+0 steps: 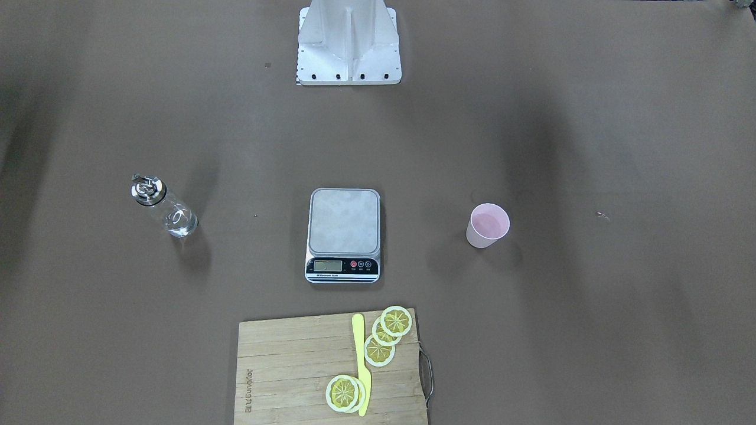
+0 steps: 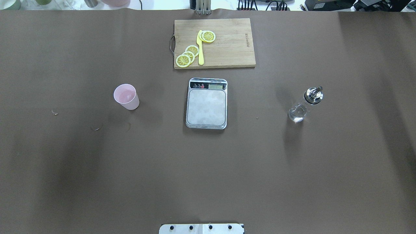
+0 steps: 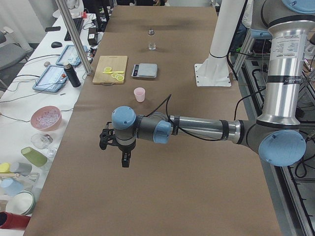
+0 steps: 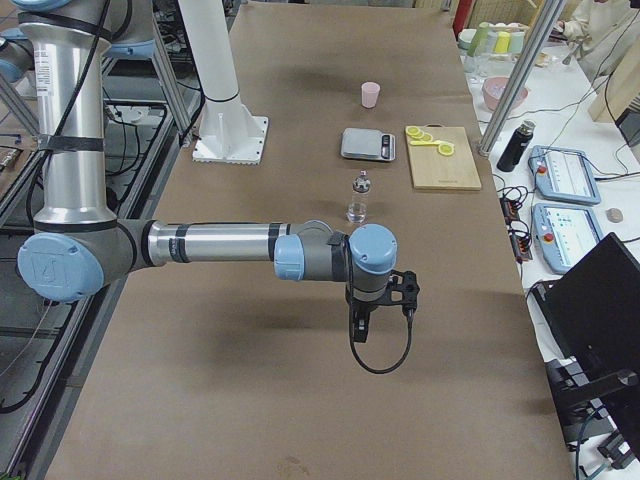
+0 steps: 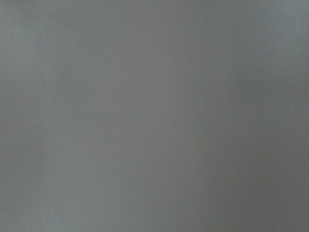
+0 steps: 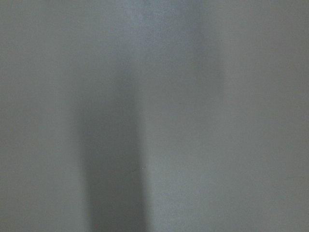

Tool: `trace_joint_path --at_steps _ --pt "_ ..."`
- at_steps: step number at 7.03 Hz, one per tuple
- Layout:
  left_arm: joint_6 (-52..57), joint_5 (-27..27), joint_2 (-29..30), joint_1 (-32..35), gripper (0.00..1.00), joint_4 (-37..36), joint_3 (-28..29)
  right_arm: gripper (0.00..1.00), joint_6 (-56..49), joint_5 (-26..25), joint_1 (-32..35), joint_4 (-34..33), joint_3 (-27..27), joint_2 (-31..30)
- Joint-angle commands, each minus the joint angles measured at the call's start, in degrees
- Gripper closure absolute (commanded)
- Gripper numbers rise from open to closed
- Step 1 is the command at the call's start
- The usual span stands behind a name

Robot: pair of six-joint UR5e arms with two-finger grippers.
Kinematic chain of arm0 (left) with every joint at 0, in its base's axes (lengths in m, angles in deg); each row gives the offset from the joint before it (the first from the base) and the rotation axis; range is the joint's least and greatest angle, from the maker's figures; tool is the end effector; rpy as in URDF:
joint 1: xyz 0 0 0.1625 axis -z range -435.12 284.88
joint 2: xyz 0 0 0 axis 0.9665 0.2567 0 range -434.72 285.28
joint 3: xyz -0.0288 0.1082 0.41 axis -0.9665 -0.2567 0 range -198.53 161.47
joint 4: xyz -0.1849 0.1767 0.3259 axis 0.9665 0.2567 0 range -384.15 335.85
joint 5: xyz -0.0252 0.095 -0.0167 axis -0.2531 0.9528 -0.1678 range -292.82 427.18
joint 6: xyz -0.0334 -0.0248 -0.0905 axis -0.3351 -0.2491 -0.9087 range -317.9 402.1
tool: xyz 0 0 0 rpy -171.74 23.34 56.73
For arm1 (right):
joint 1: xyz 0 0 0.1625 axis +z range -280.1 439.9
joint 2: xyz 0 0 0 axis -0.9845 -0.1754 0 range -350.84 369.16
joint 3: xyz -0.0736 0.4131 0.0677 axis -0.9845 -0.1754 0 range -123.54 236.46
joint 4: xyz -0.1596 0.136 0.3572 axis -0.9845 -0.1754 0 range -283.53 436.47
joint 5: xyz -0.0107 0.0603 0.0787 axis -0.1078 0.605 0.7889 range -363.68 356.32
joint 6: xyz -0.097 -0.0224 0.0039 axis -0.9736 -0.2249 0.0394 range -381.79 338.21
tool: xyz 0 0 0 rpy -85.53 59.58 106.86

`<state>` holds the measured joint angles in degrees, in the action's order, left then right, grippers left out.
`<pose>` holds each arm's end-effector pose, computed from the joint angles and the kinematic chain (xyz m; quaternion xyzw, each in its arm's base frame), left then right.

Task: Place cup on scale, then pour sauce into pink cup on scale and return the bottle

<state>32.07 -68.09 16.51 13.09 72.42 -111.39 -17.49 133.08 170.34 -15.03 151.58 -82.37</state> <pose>-0.0467 -0.5130 0.6099 0.0459 0.3900 -0.0304 0.9192 0.0644 -0.4817 0.6274 0.0034 -0.3971 0.0308 0.9173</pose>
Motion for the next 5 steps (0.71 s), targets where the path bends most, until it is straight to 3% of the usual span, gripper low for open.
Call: trace_joint_path --at_steps 1,5 --pt "0.01 -0.26 -0.01 0.21 0.02 -0.06 -0.04 0.00 0.00 0.00 0.00 0.00 0.15 0.03" --pt "-0.08 0.35 -0.01 0.30 0.01 0.37 0.22 0.00 0.00 0.00 0.00 0.00 0.15 -0.05"
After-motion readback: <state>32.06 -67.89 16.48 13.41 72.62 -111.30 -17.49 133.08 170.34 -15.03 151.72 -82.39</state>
